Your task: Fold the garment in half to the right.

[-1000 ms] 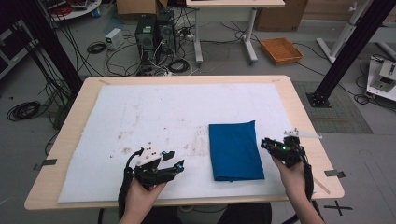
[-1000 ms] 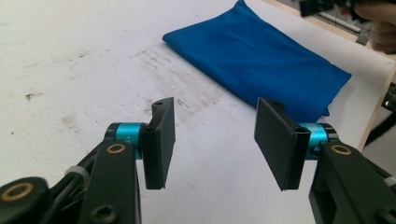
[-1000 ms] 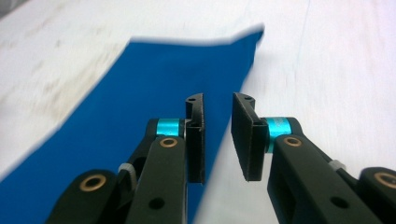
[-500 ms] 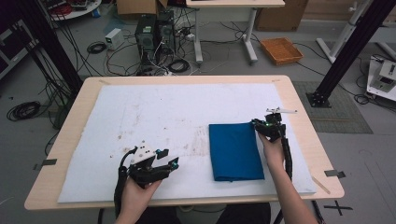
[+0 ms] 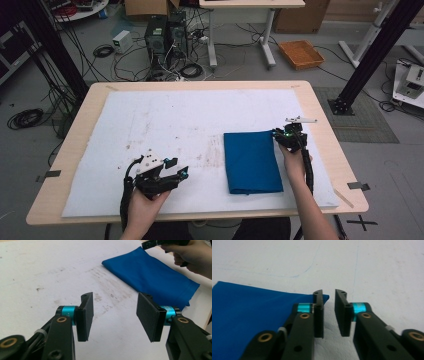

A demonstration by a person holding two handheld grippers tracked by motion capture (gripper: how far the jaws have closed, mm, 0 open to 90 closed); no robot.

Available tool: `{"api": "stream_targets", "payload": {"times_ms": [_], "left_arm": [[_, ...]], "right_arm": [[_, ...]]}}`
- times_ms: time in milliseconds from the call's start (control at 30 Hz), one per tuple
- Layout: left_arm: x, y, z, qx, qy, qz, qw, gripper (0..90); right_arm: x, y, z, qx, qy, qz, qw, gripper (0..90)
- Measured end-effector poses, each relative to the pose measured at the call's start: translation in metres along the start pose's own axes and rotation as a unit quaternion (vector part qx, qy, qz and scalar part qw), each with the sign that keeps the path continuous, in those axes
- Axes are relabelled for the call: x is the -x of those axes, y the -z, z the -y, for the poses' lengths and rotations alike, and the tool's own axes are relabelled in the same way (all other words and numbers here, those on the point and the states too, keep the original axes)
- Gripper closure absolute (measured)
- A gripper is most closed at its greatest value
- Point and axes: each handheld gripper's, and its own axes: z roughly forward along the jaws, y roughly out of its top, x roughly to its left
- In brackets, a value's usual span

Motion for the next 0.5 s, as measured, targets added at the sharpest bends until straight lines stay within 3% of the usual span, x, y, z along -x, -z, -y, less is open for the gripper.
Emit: {"api": "stream_targets", "payload": {"times_ms": [133, 300, 400, 500], "left_arm": [[-0.015, 0.002, -0.008, 0.007, 0.001, -0.01, 0.9999, 44.7], [-0.039, 0.004, -0.023, 0.024, -0.002, -0.022, 0.9995, 39.0], [-0.051, 0.005, -0.031, 0.032, -0.022, -0.035, 0.9986, 36.9], [-0.057, 0.009, -0.03, 0.053, -0.055, -0.047, 0.996, 36.9]], "right_arm": [[0.003, 0.018, -0.002, 0.03, -0.002, -0.012, 0.9995, 56.2], [0.013, 0.042, -0.003, 0.056, 0.0, -0.02, 0.9982, 42.7], [0.022, 0.053, -0.001, 0.059, -0.003, -0.029, 0.9978, 38.3], [0.029, 0.063, 0.002, 0.07, 0.004, -0.036, 0.9969, 37.1]]}}
